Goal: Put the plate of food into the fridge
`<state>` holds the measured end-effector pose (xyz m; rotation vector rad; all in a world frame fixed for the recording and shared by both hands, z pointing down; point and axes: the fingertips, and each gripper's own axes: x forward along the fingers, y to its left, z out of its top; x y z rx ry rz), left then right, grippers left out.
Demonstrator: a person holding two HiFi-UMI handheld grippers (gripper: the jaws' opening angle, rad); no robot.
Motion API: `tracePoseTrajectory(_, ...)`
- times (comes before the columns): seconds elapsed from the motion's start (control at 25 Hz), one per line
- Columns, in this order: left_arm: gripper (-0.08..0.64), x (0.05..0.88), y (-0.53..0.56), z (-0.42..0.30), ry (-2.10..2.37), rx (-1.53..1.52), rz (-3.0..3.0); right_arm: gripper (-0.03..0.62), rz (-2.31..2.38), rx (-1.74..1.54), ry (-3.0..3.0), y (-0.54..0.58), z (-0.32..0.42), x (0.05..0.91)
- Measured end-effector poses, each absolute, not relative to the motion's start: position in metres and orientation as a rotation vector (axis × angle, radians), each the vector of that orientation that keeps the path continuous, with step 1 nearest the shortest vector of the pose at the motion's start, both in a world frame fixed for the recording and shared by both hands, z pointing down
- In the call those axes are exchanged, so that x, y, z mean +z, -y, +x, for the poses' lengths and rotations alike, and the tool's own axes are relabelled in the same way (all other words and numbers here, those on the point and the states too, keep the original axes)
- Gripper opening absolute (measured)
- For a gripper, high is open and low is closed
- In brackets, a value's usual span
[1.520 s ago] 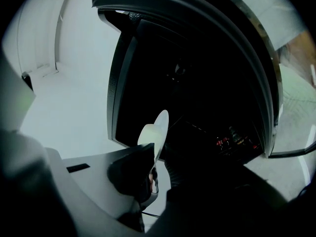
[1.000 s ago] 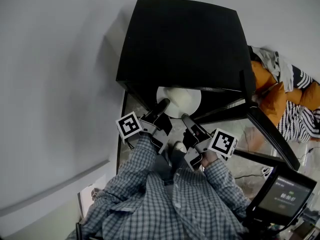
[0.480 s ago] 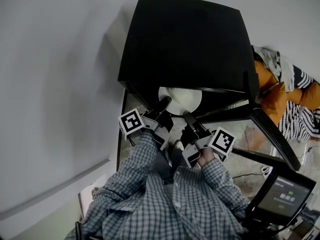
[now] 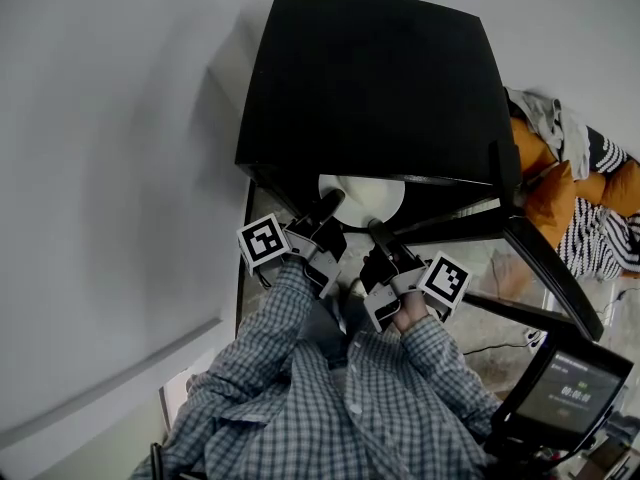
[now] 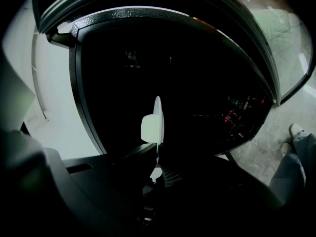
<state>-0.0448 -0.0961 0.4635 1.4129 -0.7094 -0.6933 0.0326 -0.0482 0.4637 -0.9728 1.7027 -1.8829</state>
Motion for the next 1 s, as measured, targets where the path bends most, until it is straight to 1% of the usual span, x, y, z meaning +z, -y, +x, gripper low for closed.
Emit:
tracePoseTrajectory(0.12, 0.038, 0.461, 0.097, -0.042, 0.699, -0.69, 1.431, 0.021, -0.976, -1.873, -1.703, 0.049, 0.035, 0.464)
tracePoseTrajectory(0.2, 0.068, 0.458, 0.097, -0.04, 0.674, -0.702, 1.438, 0.021, -0.979, -1.864, -1.703, 0.05, 0.036, 0.463)
tracePoseTrajectory(0.32, 0.094, 0.454, 0.093, -0.037, 0.63, -0.719, 1.437, 0.021, -0.99, -1.858, -1.686, 0.052, 0.036, 0.464)
tracePoseTrajectory(0.6, 0.094, 0.46, 0.078, -0.04, 0.62, -0.711, 1.425, 0.021, -1.012, -1.829, -1.658, 0.067, 0.039, 0.462)
tracePoseTrajectory(0.84, 0.094, 0.457, 0.046, -0.06, 0.677, -0.738, 1.402, 0.021, -1.007, -1.858, -1.668, 0.071, 0.026, 0.464)
tracePoseTrajectory(1.0, 0.093, 0.452, 0.051, -0.059, 0.658, -0.752, 1.419, 0.021, -1.036, -1.81, -1.672, 0.091, 0.032, 0.461)
